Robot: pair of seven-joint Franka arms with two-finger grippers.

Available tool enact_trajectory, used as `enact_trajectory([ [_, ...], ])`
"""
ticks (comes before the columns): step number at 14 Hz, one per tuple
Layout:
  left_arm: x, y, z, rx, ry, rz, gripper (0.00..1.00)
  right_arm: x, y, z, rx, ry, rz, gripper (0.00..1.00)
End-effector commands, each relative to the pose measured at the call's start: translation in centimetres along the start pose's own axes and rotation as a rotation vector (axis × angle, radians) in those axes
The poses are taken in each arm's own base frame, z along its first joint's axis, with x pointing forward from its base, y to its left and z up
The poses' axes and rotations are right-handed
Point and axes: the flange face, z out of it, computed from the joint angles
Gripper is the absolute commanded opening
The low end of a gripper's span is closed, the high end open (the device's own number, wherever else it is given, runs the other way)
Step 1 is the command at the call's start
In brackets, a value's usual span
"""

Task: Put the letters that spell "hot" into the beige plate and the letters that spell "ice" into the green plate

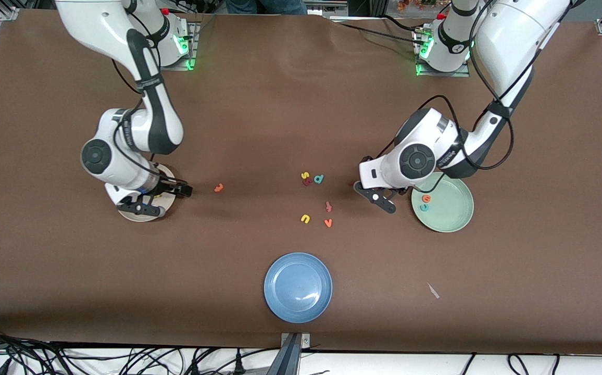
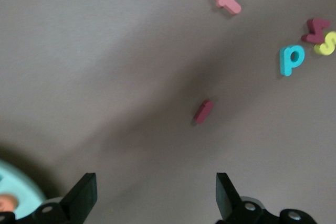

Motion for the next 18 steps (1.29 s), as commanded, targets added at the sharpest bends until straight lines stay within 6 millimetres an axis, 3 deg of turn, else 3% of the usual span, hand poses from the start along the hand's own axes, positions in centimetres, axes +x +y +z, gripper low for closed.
enact_trajectory([
  [1,0.7,2.0,0.5,0.081,0.023,0.163,0.98,-1.1,-3.8,0.5,0.012,0.033,0.202,1.00],
  [4,1.1,3.0,1.1,0.115,0.030,0.217,0.99,-2.3,-6.4,2.6,0.014,0.077,0.347,1.00],
  [6,1.6,2.7,2.9,0.094,0.056,0.259,0.99,-3.2,-7.8,4.1,0.030,0.084,0.404,1.00],
  [8,1.8,3.6,3.3,0.093,0.059,0.296,0.94,-3.5,-8.0,5.4,0.041,0.077,0.435,1.00],
  [12,2.3,3.8,5.1,0.084,0.082,0.314,0.82,-3.7,-8.1,5.9,0.034,0.067,0.429,0.99],
  [14,2.4,3.8,5.5,0.087,0.084,0.321,0.81,-3.8,-8.1,6.1,0.030,0.062,0.427,0.91],
  [16,2.3,3.8,5.6,0.087,0.083,0.321,0.74,-4.4,-8.6,6.5,0.028,0.052,0.413,0.77],
  [18,2.3,3.8,6.0,0.082,0.078,0.321,0.56,-4.5,-8.6,7.0,0.021,0.048,0.414,0.67],
])
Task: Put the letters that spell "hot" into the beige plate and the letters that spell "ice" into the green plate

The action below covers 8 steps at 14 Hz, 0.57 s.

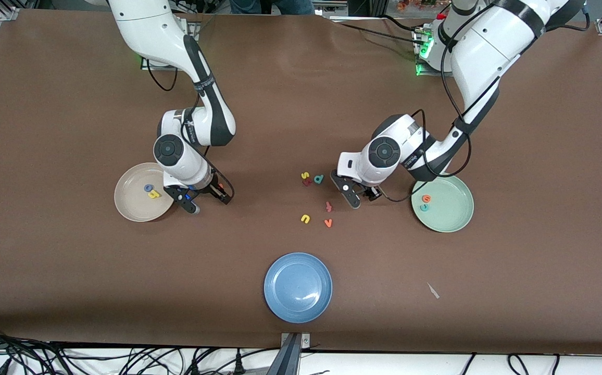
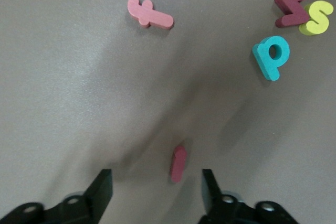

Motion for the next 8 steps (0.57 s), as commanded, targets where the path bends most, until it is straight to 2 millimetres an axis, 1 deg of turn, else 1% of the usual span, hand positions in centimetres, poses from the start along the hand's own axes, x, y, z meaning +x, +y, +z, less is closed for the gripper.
enact_trajectory([
  [1,0.08,0.01,0.12,0.019,0.005,0.028,0.57,-0.46,-0.39,0.73,0.000,-0.014,0.013,0.61],
  [2,0.06,0.03,0.30,0.017,0.003,0.028,0.57,-0.61,-0.49,0.81,0.000,-0.015,0.009,0.56],
  [3,0.07,0.14,0.57,0.013,0.000,0.025,0.57,-0.45,-0.41,0.78,0.000,-0.014,0.005,0.49],
  [4,0.30,0.67,0.62,0.014,-0.001,0.033,0.56,-0.53,-0.44,0.81,0.000,-0.015,0.001,0.38],
  [5,0.37,0.87,0.67,0.015,-0.002,0.036,0.52,-0.52,-0.51,0.76,0.001,-0.015,0.001,0.29],
  [6,0.37,0.87,0.67,0.015,-0.002,0.036,0.41,-0.52,-0.51,0.75,0.001,-0.015,0.001,0.22],
  [7,0.36,0.89,0.79,0.014,-0.004,0.036,0.27,-0.44,-0.47,0.73,0.001,-0.014,0.002,0.15],
  [8,0.45,0.90,0.96,0.012,0.004,0.036,0.21,-0.42,-0.59,0.62,0.004,-0.013,0.001,0.08],
])
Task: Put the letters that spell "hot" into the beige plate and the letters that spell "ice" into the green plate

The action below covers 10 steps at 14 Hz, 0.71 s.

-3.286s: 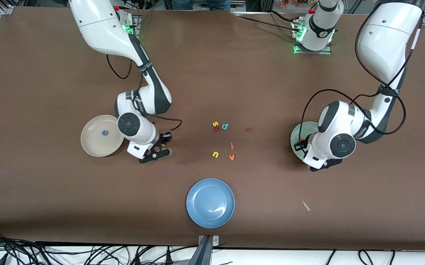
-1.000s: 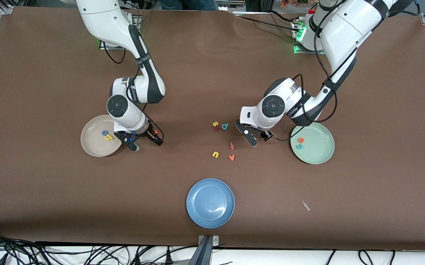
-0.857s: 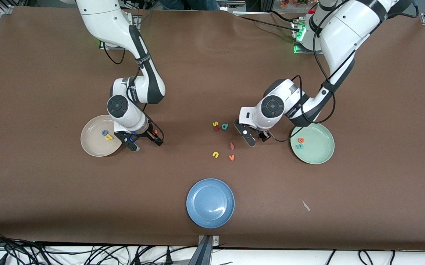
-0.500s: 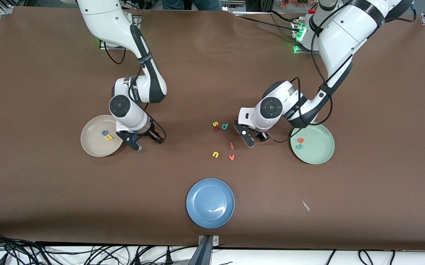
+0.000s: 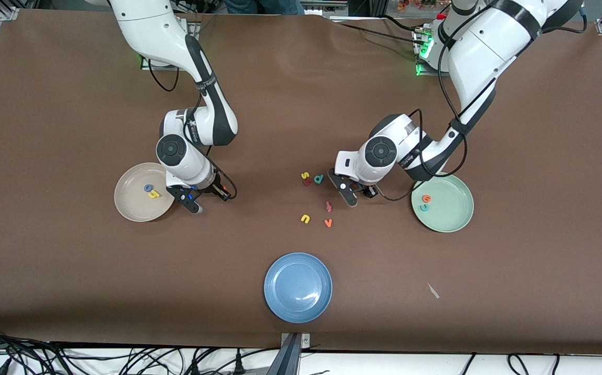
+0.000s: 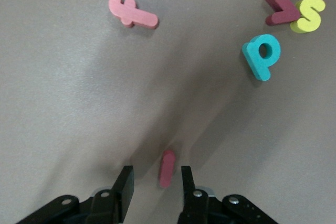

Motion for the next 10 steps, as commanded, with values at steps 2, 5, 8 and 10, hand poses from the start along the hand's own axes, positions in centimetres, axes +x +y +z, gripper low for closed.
enact_trajectory([
  [2,0.3,0.2,0.5,0.019,0.019,0.023,0.10,-0.1,-0.5,0.5,0.004,-0.009,-0.004,0.00],
  [5,0.3,0.2,1.4,0.010,0.013,0.020,0.10,1.7,-1.0,-1.7,-0.040,-0.077,-0.100,0.00],
  [8,0.1,0.0,0.9,0.019,0.008,0.020,0.00,5.9,2.4,-4.4,-0.082,-0.131,-0.271,0.00],
  [10,-0.4,-1.2,-1.5,0.045,-0.012,0.010,0.00,8.6,4.9,-5.8,-0.104,-0.163,-0.356,0.00],
])
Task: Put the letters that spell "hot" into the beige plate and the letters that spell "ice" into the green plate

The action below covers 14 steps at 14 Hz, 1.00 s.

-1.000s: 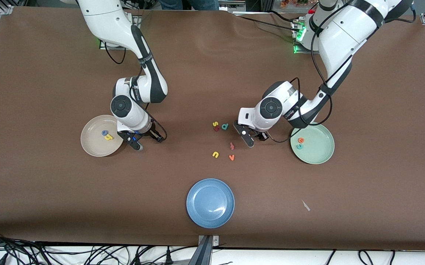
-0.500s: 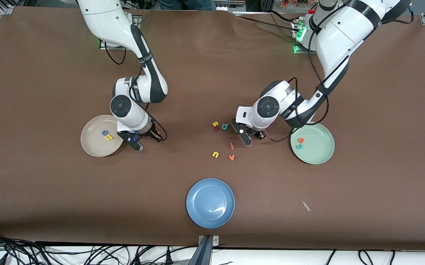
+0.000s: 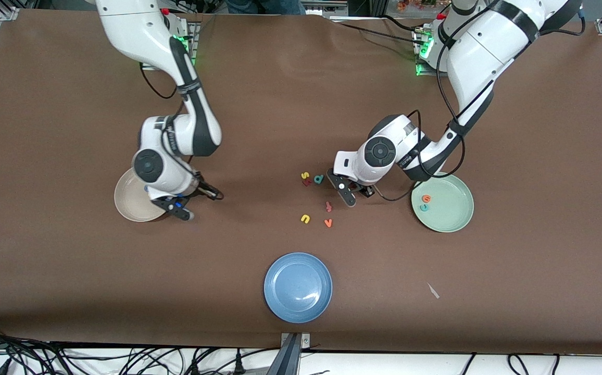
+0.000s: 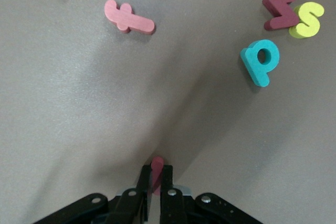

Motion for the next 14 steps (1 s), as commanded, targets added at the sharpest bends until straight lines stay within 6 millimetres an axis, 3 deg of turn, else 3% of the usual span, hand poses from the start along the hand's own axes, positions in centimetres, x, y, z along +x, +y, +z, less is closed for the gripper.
enact_trajectory([
  [1,-1.2,-2.0,-3.8,0.067,-0.058,-0.003,0.00,1.9,4.1,-2.0,-0.011,-0.041,-0.135,0.00],
  [4,-4.6,-6.0,-8.9,0.093,-0.140,-0.090,0.00,3.4,8.2,-3.2,-0.013,-0.040,-0.293,0.00],
  [6,-7.8,-10.3,-9.7,0.074,-0.159,-0.080,0.00,4.5,11.2,-3.7,-0.020,-0.034,-0.373,0.00],
  [7,-10.1,-13.4,-10.0,0.062,-0.154,-0.081,0.00,4.8,12.2,-3.7,-0.026,-0.033,-0.398,0.00],
  [8,-11.8,-15.5,-9.9,0.048,-0.153,-0.068,0.00,5.3,12.6,-3.7,-0.029,-0.030,-0.379,0.55],
  [9,-13.1,-16.9,-9.6,0.035,-0.153,-0.067,0.00,5.4,12.5,-3.3,-0.037,-0.032,-0.340,0.99],
  [10,-14.0,-17.7,-9.3,0.026,-0.155,-0.083,0.01,5.4,12.0,-3.8,-0.036,-0.022,-0.308,1.00],
  [11,-14.0,-17.4,-8.9,0.022,-0.163,-0.091,0.46,5.5,11.1,-4.6,-0.032,-0.008,-0.297,1.00],
  [12,-14.2,-17.7,-9.0,0.021,-0.160,-0.085,0.98,5.6,10.3,-5.6,-0.024,-0.012,-0.273,1.00],
  [14,-14.4,-18.0,-10.0,0.029,-0.160,-0.093,1.00,5.6,8.4,-7.6,-0.017,-0.037,-0.245,1.00],
])
